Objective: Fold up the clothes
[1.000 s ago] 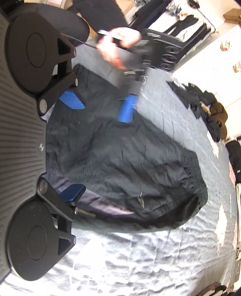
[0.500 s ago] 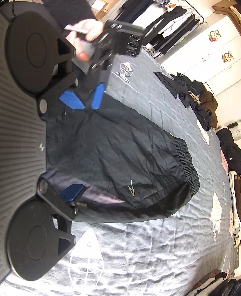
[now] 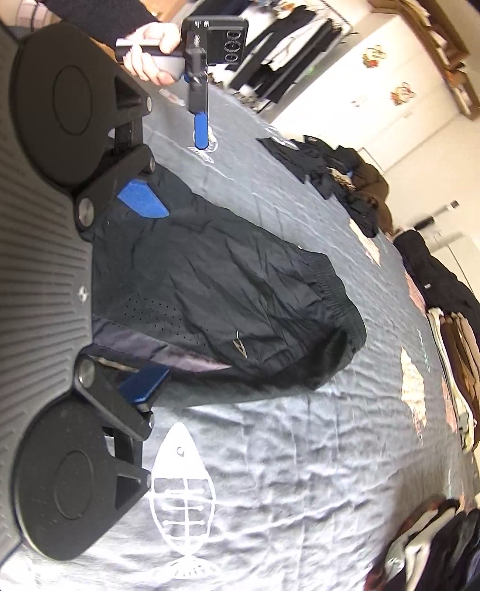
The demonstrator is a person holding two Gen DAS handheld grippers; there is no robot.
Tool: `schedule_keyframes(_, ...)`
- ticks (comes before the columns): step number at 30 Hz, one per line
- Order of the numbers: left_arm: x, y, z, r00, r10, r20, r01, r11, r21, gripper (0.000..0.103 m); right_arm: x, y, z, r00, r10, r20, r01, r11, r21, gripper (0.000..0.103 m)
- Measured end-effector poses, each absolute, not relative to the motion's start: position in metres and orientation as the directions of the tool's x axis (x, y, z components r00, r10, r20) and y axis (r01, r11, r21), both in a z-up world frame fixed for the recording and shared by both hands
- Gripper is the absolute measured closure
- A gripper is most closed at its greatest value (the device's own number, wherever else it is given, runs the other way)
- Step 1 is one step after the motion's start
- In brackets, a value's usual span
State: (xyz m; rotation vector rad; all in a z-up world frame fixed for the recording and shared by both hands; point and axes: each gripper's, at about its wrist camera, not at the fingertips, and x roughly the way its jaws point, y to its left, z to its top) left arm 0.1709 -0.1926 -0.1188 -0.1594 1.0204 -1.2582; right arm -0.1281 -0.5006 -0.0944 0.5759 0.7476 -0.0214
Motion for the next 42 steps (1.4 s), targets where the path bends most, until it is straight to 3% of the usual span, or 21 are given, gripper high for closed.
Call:
schedule_keyframes(5,0.186,-0.193,-0.117,0.113,-0.821,-0.56,0.673,0.478,-0.564,0.012,-0.125,-0.504,-0.097,0.744,0.163,-0.648,0.241,0.839,0.488,0.015)
schedule_keyframes(8,0.15,-0.219,-0.099,0.397,-0.638,-0.66,0.72,0.662,-0.207,0.012,-0.112,-0.496,-0.096,0.736,0.086,-0.672,0.296,0.851,0.434,0.015)
schedule_keyframes(10,0.121,-0.241,-0.091,0.586,-0.483,-0.651,0.675,0.735,0.062,0.009,-0.1,-0.487,-0.096,0.72,0.021,-0.694,0.339,0.861,0.378,0.015)
schedule_keyframes(11,0.11,-0.247,-0.088,0.606,-0.474,-0.639,0.672,0.734,0.093,0.007,-0.094,-0.483,-0.095,0.71,-0.012,-0.704,0.361,0.865,0.349,0.015)
schedule_keyframes(16,0.074,-0.26,-0.069,0.535,-0.55,-0.641,0.707,0.707,-0.017,0.005,-0.081,-0.459,-0.089,0.691,-0.091,-0.717,0.392,0.881,0.266,0.015)
schedule_keyframes(26,0.03,-0.239,-0.063,0.465,-0.549,-0.695,0.74,0.671,-0.036,0.004,-0.092,-0.397,-0.06,0.687,-0.146,-0.712,0.342,0.93,0.139,0.015)
schedule_keyframes(34,0.012,-0.205,-0.035,0.451,-0.557,-0.698,0.762,0.647,-0.024,0.004,-0.118,-0.361,-0.029,0.695,-0.064,-0.716,0.34,0.907,0.249,0.015)
schedule_keyframes(42,0.011,-0.177,-0.022,0.438,-0.591,-0.677,0.793,0.609,-0.019,0.004,-0.135,-0.324,-0.015,0.675,-0.07,-0.734,0.317,0.926,0.204,0.015)
